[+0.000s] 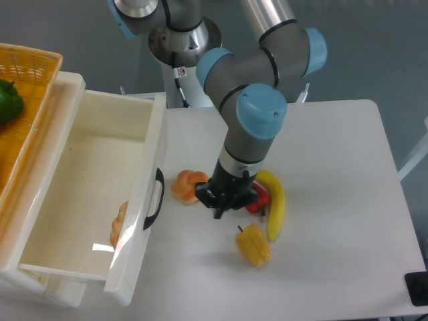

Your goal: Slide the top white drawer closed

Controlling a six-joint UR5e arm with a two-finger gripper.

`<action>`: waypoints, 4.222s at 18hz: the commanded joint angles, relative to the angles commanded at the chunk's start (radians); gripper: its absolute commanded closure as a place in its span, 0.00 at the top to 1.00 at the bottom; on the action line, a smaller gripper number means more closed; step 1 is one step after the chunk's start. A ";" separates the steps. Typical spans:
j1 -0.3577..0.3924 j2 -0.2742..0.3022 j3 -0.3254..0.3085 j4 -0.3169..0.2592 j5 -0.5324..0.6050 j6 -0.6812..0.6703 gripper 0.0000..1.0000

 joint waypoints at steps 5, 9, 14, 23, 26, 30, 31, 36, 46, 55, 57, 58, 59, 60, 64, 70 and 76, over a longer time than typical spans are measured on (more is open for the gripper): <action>0.006 0.002 0.014 -0.100 -0.112 -0.003 0.00; 0.011 0.002 0.018 -0.140 -0.126 -0.002 0.00; -0.002 0.008 0.018 -0.161 -0.145 -0.002 0.00; -0.035 0.038 0.031 -0.218 -0.158 -0.006 0.00; -0.057 0.040 0.031 -0.221 -0.158 -0.011 0.00; -0.067 0.044 0.029 -0.221 -0.157 -0.028 0.00; -0.081 0.044 0.029 -0.221 -0.155 -0.029 0.00; -0.120 0.045 0.026 -0.218 -0.152 -0.060 0.00; -0.221 0.043 0.029 -0.204 -0.152 -0.129 0.00; -0.259 0.029 0.029 -0.155 -0.149 -0.146 0.08; -0.247 0.032 0.029 -0.150 -0.140 -0.141 0.16; -0.235 0.035 0.029 -0.150 -0.134 -0.138 0.20; -0.218 0.037 0.029 -0.150 -0.134 -0.135 0.26; -0.203 0.040 0.029 -0.149 -0.132 -0.133 0.28; -0.118 0.044 0.040 -0.146 -0.131 -0.132 0.56; 0.009 0.067 0.054 -0.123 -0.001 -0.120 1.00; 0.071 0.061 0.058 -0.037 0.372 0.013 1.00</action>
